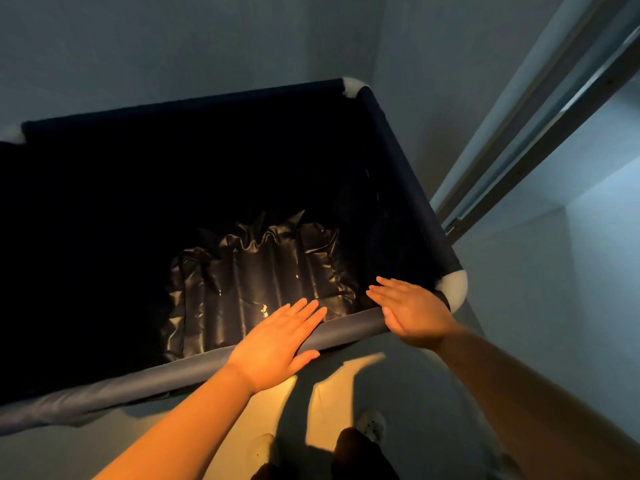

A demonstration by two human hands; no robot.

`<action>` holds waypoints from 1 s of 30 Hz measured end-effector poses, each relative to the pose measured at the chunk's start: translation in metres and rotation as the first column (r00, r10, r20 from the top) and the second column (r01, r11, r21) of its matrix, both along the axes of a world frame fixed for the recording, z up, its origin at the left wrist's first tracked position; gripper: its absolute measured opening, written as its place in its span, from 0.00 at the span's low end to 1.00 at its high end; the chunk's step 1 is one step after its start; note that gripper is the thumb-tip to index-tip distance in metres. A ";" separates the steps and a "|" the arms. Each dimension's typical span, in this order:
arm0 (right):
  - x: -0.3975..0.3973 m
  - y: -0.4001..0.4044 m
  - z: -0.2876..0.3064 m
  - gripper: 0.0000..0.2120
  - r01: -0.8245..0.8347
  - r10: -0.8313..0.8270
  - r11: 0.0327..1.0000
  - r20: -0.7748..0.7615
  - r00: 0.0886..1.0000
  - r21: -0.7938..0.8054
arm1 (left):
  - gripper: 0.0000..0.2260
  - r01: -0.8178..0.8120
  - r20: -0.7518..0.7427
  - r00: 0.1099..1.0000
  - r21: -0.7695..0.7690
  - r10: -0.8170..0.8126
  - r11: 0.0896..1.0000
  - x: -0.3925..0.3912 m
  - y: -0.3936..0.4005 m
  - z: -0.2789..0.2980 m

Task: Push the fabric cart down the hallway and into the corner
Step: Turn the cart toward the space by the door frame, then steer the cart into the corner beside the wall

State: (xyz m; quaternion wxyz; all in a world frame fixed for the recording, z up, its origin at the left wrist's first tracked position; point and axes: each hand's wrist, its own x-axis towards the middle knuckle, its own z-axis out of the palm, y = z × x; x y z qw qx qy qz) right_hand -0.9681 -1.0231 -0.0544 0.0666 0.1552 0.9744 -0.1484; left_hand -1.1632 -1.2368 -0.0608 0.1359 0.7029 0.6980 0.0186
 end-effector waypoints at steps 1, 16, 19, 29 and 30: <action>0.004 0.012 0.002 0.21 -0.012 0.012 1.000 -0.001 1.000 0.006 | 0.28 -0.019 -0.001 1.000 0.002 0.019 1.000 0.009 0.008 0.001; 0.063 0.158 0.005 0.22 0.119 -0.118 0.992 -0.033 0.992 0.042 | 0.29 -0.140 0.065 0.988 0.021 0.139 0.990 0.126 0.139 -0.008; 0.068 0.178 0.001 0.19 0.204 -0.203 0.978 -0.017 0.979 0.047 | 0.28 -0.141 0.054 0.989 0.024 0.139 0.990 0.138 0.161 -0.009; 0.077 0.209 0.000 0.18 0.330 -0.331 0.944 0.061 0.942 0.026 | 0.28 -0.068 0.024 0.997 0.033 0.067 0.997 0.142 0.201 -0.007; 0.077 0.208 -0.001 0.18 0.333 -0.334 0.942 0.051 0.941 0.030 | 0.28 -0.055 0.027 0.998 0.039 0.054 0.998 0.138 0.201 -0.007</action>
